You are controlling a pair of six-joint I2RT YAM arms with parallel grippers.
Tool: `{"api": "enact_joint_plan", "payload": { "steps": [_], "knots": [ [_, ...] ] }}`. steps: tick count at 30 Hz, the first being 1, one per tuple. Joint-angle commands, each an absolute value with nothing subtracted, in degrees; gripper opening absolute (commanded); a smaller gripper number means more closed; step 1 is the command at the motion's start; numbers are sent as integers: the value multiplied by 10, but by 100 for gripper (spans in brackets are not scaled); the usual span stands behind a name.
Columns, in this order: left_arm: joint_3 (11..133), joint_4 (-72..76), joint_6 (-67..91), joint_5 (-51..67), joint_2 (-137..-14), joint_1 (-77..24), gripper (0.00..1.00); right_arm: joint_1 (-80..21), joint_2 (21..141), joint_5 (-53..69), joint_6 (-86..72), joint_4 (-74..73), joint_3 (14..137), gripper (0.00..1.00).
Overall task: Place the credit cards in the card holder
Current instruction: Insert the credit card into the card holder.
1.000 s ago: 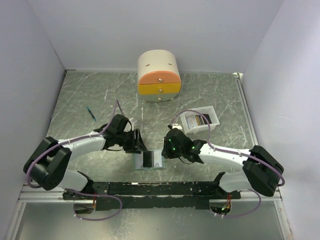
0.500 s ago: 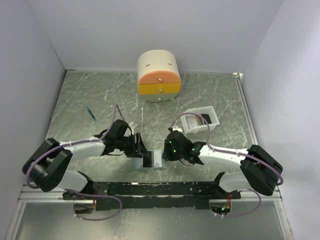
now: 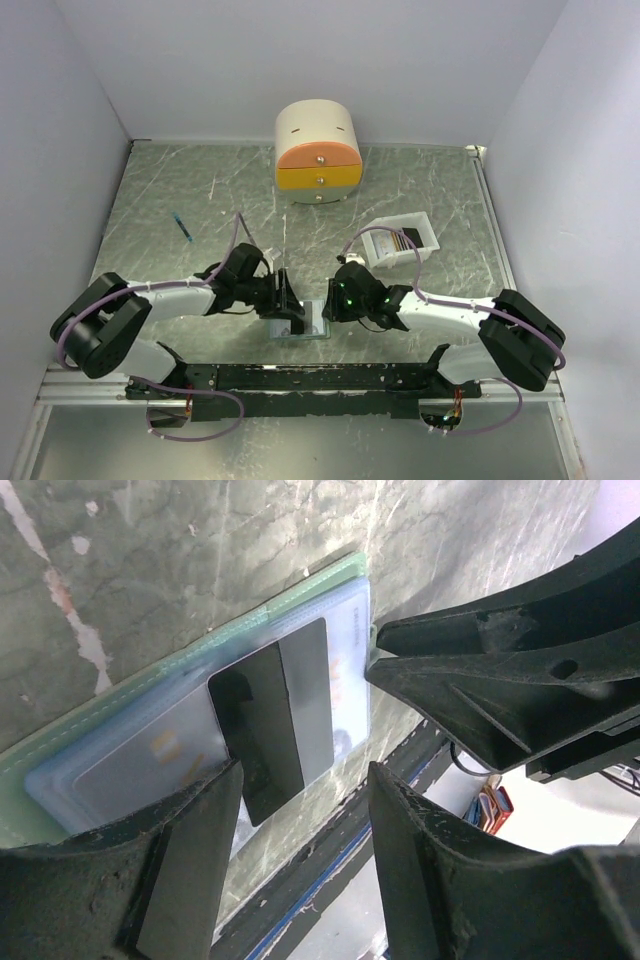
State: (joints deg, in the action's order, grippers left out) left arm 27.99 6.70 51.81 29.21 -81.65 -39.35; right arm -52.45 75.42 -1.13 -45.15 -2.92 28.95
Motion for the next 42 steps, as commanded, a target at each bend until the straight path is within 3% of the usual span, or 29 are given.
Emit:
{"api": "enact_joint_plan", "payload": {
  "steps": [1, 15, 24, 42],
  "knots": [
    [278, 103, 537, 305, -829, -407, 64, -525, 753, -1, -461, -17, 280, 29],
    [288, 150, 564, 299, -846, -433, 59, -526, 754, 0, -463, -13, 282, 29],
    [325, -26, 524, 193, -775, -436, 62, -526, 729, -23, -457, -43, 287, 29],
    [300, 11, 530, 185, -808, -437, 64, -526, 745, -15, -461, -28, 280, 29]
  ]
}}
